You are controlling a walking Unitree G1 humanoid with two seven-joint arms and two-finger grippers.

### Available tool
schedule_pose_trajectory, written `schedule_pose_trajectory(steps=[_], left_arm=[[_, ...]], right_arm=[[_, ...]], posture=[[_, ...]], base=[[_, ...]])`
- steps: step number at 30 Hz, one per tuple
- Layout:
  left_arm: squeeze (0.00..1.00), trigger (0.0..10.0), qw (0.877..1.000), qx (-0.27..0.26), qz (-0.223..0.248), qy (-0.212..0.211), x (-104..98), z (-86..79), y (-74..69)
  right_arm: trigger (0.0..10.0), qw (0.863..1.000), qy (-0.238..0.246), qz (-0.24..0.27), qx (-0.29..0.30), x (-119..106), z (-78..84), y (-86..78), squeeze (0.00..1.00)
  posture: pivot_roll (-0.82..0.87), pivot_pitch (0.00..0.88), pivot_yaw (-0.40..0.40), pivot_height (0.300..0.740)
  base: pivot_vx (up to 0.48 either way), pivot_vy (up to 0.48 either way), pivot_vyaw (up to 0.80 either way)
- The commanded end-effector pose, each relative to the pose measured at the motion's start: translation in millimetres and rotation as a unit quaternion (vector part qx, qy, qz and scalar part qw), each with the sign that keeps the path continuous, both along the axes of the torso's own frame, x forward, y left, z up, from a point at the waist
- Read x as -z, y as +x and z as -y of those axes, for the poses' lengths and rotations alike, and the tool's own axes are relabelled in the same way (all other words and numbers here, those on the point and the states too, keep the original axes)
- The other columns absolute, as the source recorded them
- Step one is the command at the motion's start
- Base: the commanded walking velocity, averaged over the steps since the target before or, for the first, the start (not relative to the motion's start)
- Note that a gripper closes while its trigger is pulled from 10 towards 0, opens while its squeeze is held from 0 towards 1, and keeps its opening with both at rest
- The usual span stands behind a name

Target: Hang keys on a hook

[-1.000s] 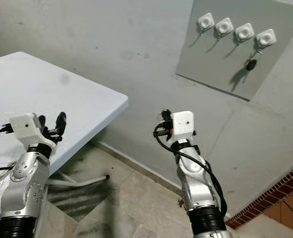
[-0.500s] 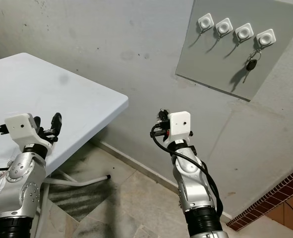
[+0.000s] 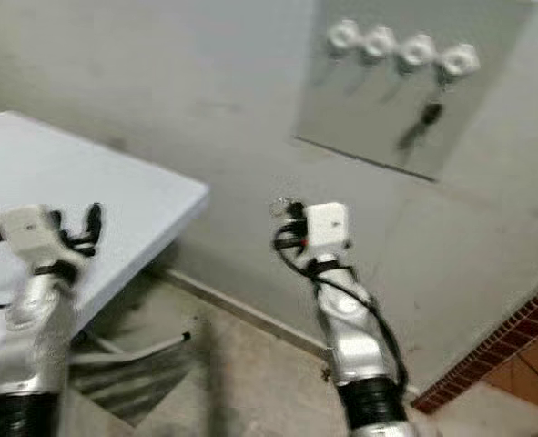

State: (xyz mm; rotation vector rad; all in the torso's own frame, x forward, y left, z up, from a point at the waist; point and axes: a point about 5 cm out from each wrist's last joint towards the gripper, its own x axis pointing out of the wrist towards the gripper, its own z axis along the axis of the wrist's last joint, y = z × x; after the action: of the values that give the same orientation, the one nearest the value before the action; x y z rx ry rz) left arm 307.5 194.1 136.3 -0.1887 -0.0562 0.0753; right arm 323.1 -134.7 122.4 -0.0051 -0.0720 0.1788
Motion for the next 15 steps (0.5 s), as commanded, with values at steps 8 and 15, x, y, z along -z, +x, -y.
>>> schedule_pose_trajectory(steps=[8, 15], left_arm=[[0.00, 10.0, 1.000, -0.013, 0.002, 0.006, -2.9, -9.9, -0.8], [0.00, 10.0, 1.000, -0.018, 0.005, 0.013, -3.3, -10.1, -1.0]], right_arm=[[10.0, 1.000, 0.005, 0.012, -0.011, -7.7, -8.5, 1.9, 0.00], [10.0, 1.000, 0.005, 0.014, -0.011, -7.8, -8.4, 1.7, 0.00]], posture=[[-0.08, 0.000, -0.020, 0.740], [-0.08, 0.000, -0.021, 0.740]], base=[[0.297, 0.000, -0.74], [0.276, 0.000, -0.72]])
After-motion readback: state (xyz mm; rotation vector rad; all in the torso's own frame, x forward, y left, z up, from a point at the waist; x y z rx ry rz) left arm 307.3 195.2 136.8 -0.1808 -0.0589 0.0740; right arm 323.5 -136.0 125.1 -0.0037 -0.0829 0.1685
